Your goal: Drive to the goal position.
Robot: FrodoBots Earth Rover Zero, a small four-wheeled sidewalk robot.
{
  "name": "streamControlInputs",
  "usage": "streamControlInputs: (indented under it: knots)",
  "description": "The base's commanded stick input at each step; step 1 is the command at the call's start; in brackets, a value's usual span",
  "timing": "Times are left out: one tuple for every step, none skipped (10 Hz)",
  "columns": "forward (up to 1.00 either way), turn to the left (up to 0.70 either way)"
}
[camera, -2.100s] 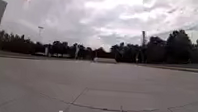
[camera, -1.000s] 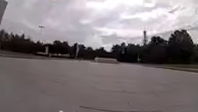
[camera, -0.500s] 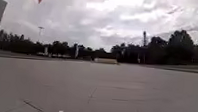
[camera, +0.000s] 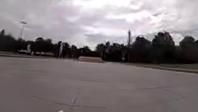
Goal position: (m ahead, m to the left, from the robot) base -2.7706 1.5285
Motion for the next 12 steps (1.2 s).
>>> streamControlInputs:
  knots:
    - [0.7,0.0]
    - [0.7,0.0]
    - [0.7,0.0]
    - [0.7,0.0]
    - [0.7,0.0]
    - [0.7,0.0]
    - [0.7,0.0]
    - [0.7,0.0]
    - [0.7,0.0]
    - [0.7,0.0]
    - [0.7,0.0]
    - [0.7,0.0]
